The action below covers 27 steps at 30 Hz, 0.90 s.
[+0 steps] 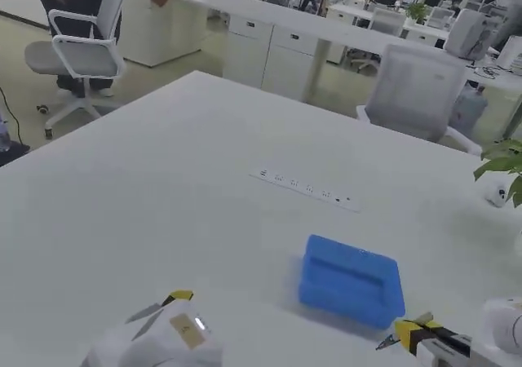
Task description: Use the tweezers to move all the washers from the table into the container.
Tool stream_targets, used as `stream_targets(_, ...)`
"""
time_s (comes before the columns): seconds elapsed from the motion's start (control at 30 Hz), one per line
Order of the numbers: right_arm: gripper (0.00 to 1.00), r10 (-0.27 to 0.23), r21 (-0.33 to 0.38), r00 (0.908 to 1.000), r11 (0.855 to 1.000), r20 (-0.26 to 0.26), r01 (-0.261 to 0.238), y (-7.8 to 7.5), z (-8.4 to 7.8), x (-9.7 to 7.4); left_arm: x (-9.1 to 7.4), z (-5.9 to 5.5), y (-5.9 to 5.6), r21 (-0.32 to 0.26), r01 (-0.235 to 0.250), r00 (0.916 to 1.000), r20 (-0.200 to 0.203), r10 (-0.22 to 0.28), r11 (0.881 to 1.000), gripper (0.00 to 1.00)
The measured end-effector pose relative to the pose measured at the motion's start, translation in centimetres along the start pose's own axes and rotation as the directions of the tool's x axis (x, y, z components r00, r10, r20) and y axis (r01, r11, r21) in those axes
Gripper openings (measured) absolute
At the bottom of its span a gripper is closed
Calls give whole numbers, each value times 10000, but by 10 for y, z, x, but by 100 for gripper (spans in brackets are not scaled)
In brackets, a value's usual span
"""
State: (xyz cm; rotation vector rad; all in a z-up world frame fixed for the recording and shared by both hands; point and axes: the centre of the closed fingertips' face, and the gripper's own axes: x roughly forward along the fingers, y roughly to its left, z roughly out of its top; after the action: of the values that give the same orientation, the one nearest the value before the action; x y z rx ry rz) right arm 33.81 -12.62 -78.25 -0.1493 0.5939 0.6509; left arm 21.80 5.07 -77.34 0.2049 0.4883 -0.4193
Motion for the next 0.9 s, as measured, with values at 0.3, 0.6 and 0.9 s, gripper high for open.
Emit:
stream_targets(0.3,1,-5,103,9989,9999,-463,10,1,-20,7,2,-4,-1,59,54,9998,-205,-53,10000,99)
stream_targets(0.6,1,-77,200,9979,9998,-643,91,-2,-28,10,3,-4,-1,47,61,9997,-256,-60,10000,99)
stream_targets(0.9,1,-135,240,9985,9996,-538,148,-2,-28,11,4,-6,-2,104,133,9992,-367,-129,9999,99)
